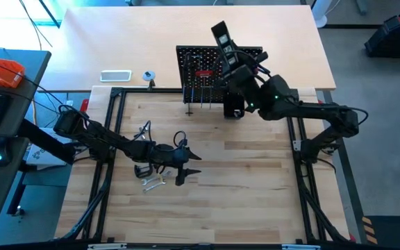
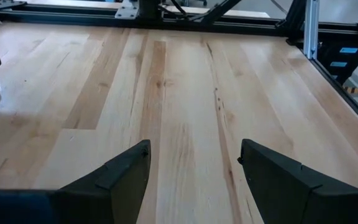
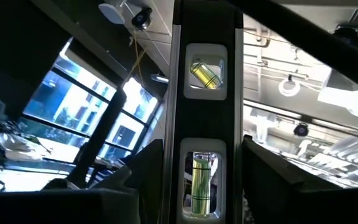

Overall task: Hang tools onto peg board
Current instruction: Put the spirit level into the top black bin on the peg board

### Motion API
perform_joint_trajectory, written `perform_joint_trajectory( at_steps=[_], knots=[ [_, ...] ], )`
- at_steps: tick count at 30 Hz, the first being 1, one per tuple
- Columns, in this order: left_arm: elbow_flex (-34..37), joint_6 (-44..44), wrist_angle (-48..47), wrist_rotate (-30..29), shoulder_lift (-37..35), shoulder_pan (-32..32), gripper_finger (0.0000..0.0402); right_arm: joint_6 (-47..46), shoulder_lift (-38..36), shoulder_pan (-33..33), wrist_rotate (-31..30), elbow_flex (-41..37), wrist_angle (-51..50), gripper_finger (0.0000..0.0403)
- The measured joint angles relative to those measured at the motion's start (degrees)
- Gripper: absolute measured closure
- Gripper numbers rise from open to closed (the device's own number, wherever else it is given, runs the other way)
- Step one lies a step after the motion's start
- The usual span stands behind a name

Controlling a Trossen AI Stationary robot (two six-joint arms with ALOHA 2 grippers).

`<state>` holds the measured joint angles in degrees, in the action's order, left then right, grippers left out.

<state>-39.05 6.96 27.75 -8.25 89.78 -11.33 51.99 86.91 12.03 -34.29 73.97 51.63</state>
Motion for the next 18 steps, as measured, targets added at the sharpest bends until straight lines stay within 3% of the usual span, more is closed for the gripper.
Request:
perform_joint_trajectory(
  at_steps=[18],
  knots=[
    [0.00,-0.04,0.10,0.01,0.00,-0.02,0.0159,5.66,0.07,0.37,-7.87,-0.07,-1.22,0.0238]
  ],
)
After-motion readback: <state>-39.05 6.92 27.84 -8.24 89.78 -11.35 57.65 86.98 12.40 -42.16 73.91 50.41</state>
